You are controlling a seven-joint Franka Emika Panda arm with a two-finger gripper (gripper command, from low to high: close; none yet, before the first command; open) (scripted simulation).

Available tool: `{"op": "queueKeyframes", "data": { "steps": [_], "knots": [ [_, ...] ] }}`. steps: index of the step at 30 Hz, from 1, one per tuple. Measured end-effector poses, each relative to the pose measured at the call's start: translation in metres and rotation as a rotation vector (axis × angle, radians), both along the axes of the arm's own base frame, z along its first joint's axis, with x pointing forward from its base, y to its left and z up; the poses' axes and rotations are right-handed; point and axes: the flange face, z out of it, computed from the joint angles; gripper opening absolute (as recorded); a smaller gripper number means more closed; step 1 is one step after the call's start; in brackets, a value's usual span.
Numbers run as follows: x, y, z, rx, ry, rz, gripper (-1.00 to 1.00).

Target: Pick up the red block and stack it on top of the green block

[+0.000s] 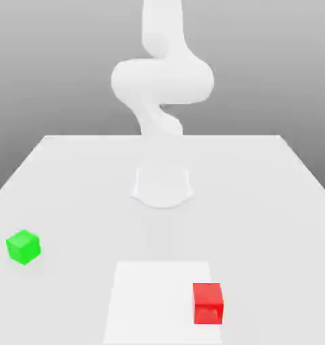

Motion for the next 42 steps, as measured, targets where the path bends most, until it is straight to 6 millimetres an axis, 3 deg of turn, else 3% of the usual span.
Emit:
{"op": "queueKeyframes", "data": {
  "steps": [6,12,17,22,28,29,36,41,42],
  "knots": [
    [0.064,0.02,-0.116,-0.013,0.19,-0.008,0.0],
    [0.092,0.038,-0.237,-0.016,0.374,-0.007,0.0],
    [0.09,0.053,-0.339,-0.012,0.527,0.0,0.0],
    [0.066,0.069,-0.434,0.001,0.681,0.011,0.0],
    [0.058,0.072,-0.513,0.007,0.721,0.009,0.0],
    [0.057,0.072,-0.521,0.007,0.722,0.009,-1.0],
    [0.057,0.072,-0.52,0.007,0.721,0.009,-1.0],
    [0.057,0.071,-0.469,0.007,0.721,0.007,-1.0],
    [0.059,0.054,-0.462,0.025,0.721,-0.051,-1.0]
  ]
}}
